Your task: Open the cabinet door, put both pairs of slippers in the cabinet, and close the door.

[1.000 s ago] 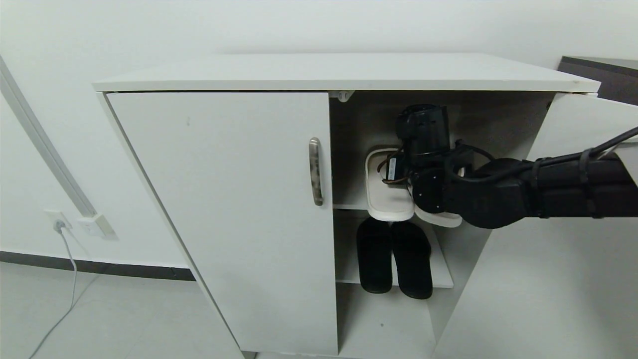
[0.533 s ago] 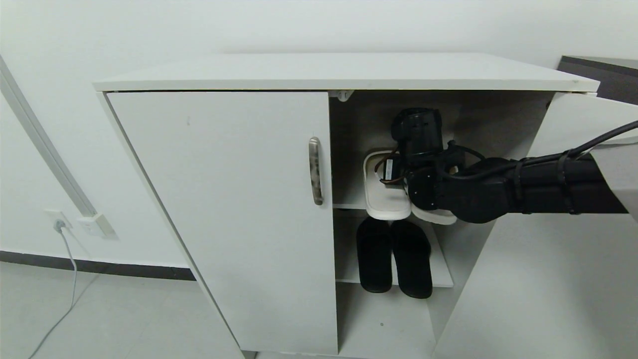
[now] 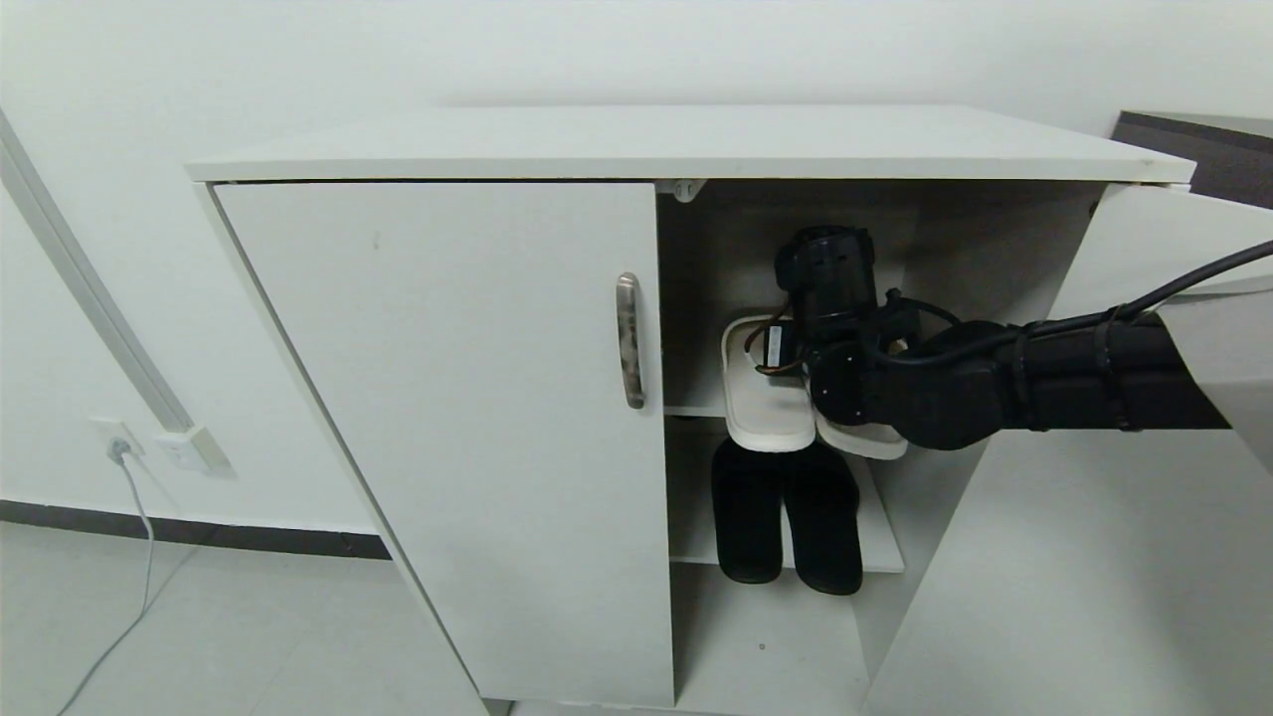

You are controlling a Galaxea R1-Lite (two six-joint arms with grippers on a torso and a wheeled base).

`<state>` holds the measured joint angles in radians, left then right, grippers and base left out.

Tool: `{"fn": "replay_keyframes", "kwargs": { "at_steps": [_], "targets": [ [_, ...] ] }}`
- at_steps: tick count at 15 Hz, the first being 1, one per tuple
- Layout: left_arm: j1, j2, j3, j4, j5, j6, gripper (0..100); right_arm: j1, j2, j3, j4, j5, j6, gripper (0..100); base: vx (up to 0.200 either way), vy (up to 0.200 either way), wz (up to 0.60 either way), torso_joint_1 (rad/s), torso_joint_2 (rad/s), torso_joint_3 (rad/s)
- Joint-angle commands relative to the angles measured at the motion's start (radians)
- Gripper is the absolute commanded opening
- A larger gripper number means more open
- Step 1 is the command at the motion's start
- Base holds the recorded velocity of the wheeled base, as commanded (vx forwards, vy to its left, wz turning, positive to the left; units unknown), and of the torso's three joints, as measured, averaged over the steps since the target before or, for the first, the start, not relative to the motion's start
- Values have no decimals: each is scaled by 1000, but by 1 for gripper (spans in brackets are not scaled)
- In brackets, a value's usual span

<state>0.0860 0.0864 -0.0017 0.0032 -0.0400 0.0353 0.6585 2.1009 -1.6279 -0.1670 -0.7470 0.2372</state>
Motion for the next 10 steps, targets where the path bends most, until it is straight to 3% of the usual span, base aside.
{"fn": "replay_keyframes", "kwargs": {
  "at_steps": [1,10],
  "targets": [
    [1,1,0,0,0,0,0,1,-1,2,0,0,1,100,0,0,0,0,0,0],
    [1,1,0,0,0,0,0,118,-298,292,-3,-8,1,100,0,0,0,0,0,0]
  ]
}}
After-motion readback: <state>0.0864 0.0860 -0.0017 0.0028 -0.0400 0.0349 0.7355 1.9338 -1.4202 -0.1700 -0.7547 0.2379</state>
